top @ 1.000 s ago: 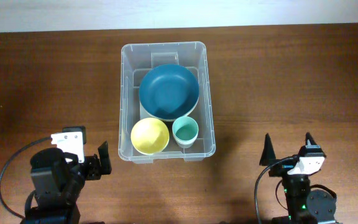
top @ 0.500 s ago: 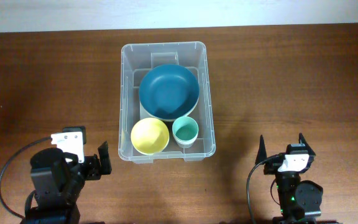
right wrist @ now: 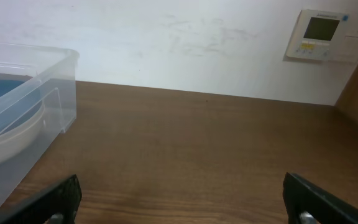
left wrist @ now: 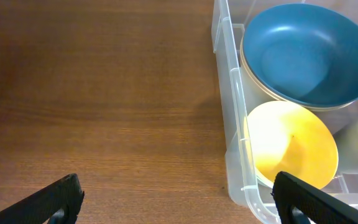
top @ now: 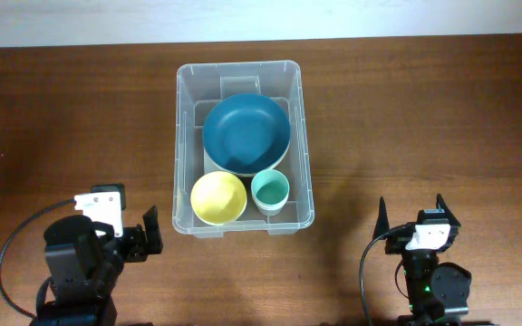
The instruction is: Pack container
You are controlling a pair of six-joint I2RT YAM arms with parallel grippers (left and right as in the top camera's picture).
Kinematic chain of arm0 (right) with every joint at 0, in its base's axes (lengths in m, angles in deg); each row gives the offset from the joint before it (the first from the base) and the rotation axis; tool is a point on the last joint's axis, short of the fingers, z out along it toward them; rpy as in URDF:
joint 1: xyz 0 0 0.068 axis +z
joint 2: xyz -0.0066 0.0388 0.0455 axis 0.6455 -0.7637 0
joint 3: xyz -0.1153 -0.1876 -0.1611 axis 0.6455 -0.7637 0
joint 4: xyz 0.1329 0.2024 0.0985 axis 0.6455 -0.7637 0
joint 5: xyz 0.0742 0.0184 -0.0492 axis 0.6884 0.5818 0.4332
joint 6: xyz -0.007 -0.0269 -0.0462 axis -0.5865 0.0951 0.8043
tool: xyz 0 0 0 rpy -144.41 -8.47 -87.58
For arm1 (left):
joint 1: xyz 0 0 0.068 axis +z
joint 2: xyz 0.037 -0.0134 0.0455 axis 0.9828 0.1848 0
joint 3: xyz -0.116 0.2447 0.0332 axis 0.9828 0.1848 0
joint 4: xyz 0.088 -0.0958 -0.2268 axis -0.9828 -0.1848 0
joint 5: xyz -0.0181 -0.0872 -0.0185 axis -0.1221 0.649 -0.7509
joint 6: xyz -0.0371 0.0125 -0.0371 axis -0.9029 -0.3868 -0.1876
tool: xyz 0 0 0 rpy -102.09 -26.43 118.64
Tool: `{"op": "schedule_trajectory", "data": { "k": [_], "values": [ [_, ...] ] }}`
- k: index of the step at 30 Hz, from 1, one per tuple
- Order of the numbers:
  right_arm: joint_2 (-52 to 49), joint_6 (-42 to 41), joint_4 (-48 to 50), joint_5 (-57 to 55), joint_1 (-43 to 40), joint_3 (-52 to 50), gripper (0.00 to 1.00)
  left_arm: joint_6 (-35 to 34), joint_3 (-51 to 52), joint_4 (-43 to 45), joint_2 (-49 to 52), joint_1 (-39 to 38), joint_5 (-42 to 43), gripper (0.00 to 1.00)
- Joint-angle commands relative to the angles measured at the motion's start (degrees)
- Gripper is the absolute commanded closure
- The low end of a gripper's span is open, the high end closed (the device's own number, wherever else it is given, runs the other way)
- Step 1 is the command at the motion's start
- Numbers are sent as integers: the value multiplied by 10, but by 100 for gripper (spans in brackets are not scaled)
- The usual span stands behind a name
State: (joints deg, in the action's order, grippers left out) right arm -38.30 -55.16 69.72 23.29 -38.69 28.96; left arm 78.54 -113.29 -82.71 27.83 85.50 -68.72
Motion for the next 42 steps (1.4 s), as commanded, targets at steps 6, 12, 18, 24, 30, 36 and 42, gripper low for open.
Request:
{"op": "schedule_trajectory", "data": {
  "k": [6, 12, 18, 24, 30, 36, 42],
  "values": [
    [5, 0, -5, 1, -4, -3, 1, -4, 4, 1, -3, 2, 10, 1],
    [5, 0, -5, 1, -4, -3, 1, -4, 4, 1, -3, 2, 10, 1],
    [5, 0, -5, 1, -4, -3, 1, -4, 4, 1, -3, 2, 10, 1],
    [5, 0, -5, 1, -4, -3, 0, -4, 8, -5, -5, -17, 10, 1],
    [5, 0, -5, 1, -4, -3, 1, -4, 95, 27, -63, -21, 12, 1],
    [5, 0, -5, 1, -4, -3, 1, -4, 234, 193, -149, -21, 34, 1],
    [5, 0, -5, 1, -4, -3, 1, -4, 329, 366, -206, -21, 41, 1]
  ]
}}
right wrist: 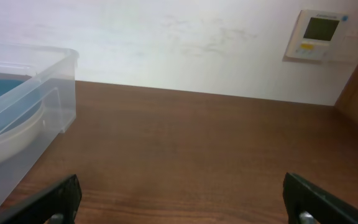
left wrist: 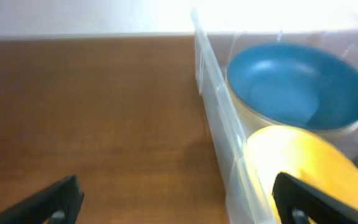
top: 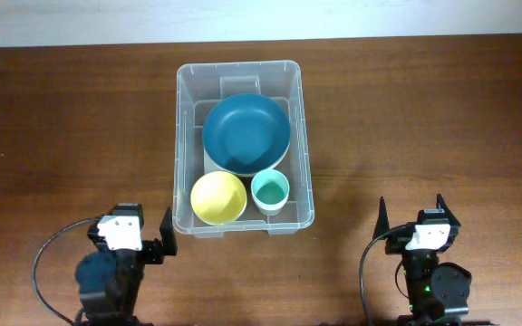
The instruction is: Pack container
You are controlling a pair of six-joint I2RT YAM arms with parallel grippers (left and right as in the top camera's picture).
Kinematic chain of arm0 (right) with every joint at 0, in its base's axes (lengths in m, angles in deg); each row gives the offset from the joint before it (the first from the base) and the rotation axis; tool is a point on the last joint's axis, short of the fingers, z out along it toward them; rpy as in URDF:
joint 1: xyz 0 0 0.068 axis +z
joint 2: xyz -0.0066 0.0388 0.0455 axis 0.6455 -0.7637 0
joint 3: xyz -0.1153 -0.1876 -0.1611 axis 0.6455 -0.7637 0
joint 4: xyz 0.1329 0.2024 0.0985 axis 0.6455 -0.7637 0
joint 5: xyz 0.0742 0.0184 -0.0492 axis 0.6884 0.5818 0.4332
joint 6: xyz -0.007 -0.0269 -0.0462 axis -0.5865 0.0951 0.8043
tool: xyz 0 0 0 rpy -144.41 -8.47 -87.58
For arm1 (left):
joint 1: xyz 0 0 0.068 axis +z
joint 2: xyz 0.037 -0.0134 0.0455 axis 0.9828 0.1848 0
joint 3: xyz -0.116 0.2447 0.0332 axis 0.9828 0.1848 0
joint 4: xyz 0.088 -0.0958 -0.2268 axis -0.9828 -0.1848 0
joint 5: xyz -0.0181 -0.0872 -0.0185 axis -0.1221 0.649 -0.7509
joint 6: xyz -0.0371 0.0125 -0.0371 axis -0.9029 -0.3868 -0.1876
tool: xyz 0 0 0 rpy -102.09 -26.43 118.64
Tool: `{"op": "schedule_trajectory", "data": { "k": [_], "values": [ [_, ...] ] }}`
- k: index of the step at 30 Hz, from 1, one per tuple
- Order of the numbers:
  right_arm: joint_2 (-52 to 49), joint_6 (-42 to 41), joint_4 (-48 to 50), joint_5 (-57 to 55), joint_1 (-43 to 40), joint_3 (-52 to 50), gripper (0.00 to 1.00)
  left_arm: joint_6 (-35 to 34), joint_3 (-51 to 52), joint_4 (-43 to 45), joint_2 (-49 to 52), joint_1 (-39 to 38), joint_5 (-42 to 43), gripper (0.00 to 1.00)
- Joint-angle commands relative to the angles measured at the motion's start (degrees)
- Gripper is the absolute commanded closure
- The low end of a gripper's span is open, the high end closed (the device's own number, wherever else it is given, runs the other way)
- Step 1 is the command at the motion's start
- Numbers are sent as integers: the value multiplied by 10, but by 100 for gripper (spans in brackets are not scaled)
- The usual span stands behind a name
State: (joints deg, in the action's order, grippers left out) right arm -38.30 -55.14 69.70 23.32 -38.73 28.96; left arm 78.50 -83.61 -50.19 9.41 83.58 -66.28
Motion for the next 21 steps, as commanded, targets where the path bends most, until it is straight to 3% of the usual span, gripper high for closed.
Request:
{"op": "schedule_trajectory", "data": {
  "k": [1, 5, 9, 16, 21],
  "values": [
    [5, 0, -5, 1, -4, -3, 1, -3, 45, 73, -30, -2, 21, 1],
    [5, 0, -5, 1, -4, -3, 1, 0, 93, 186, -53, -5, 33, 1],
    [5, 0, -5, 1, -4, -3, 1, 49, 126, 245, -76, -5, 72, 1],
    [5, 0, -5, 1, -4, -3, 1, 171, 125, 226, -111, -32, 69, 1],
    [5, 0, -5, 1, -4, -3, 1, 171, 126, 131, -157, -45, 39, 1]
  ]
}}
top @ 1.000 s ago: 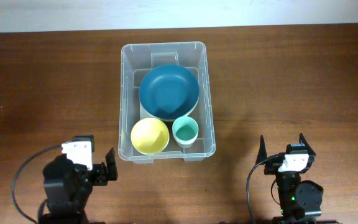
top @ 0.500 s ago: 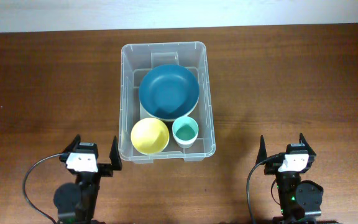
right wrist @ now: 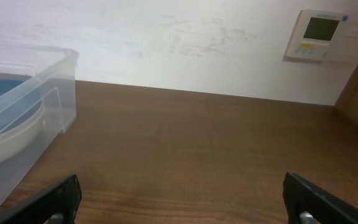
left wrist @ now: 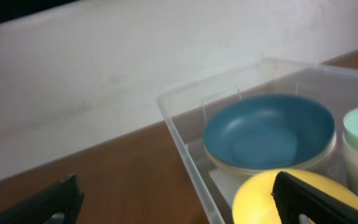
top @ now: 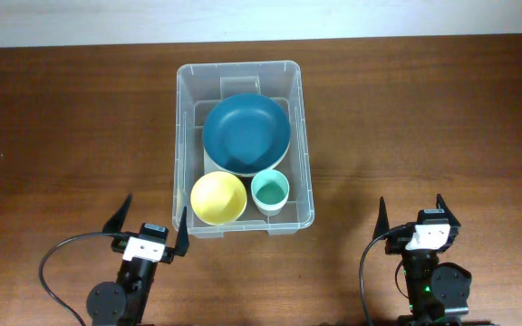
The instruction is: Pack container
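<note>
A clear plastic container [top: 187, 118] stands mid-table holding a large blue bowl [top: 246, 133] on a pale plate, a yellow bowl [top: 217, 196] and a mint green cup [top: 270, 190]. My left gripper [top: 150, 225] is open near the front edge, just left of the container's near corner, nothing between its fingers. In the left wrist view the container's wall [left wrist: 185, 137], blue bowl [left wrist: 269, 129] and yellow bowl [left wrist: 291, 199] show ahead. My right gripper [top: 416, 214] stands open at the front right, empty.
Brown wooden table [top: 71, 118] all round the container. A white wall with a thermostat panel [right wrist: 321, 34] lies beyond the table in the right wrist view. The container's corner [right wrist: 23, 106] shows at that view's left.
My left arm has drawn back toward the front edge and levelled, its camera now looking across the container at the wall instead of down. The right arm has not moved.
My left gripper was open at the front left, looking down beside the container with all dishes inside. It then stood closer to the container's near left corner, tilting up. Now it rests low at the front edge, open. Right gripper stayed still and open throughout.
</note>
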You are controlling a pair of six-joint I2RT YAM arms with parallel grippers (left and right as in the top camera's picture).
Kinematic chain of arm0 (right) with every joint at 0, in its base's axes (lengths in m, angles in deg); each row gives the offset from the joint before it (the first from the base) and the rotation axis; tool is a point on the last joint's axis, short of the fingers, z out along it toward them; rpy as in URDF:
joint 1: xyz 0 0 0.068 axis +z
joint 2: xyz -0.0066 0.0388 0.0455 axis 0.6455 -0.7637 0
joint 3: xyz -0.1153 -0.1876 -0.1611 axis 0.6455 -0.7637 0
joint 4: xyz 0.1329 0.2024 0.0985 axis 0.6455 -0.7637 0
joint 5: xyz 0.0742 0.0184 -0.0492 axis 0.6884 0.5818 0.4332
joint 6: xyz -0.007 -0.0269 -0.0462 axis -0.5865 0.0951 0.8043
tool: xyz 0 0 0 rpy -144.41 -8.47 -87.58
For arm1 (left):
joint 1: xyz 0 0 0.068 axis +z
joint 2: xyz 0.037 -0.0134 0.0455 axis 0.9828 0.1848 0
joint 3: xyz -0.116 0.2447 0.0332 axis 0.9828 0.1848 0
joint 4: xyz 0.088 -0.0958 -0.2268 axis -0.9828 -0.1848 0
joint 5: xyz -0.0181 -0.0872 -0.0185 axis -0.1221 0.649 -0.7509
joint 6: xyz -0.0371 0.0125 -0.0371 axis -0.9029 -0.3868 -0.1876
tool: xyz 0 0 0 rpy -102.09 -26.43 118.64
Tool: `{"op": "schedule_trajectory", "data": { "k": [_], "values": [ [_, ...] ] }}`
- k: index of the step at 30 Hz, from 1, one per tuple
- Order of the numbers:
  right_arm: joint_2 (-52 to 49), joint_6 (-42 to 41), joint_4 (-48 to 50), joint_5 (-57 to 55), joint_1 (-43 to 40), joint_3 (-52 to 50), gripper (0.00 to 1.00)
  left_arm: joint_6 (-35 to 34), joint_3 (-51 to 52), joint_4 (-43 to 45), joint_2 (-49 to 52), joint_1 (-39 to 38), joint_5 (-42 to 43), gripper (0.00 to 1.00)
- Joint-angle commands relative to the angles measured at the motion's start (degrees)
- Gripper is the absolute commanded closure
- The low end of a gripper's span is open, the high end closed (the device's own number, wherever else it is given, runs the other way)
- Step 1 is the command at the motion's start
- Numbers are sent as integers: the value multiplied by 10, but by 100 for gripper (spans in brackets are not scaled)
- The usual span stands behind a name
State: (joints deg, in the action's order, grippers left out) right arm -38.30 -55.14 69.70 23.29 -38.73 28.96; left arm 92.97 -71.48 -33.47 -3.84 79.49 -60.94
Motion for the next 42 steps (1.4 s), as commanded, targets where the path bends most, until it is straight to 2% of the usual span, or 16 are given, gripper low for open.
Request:
{"op": "schedule_trajectory", "data": {
  "k": [1, 42],
  "values": [
    [5, 0, -5, 1, -4, -3, 1, 26, 4, -51, -29, -4, -14, 1],
    [5, 0, -5, 1, -4, -3, 1, 24, 4, -66, -31, -4, -16, 1]
  ]
}}
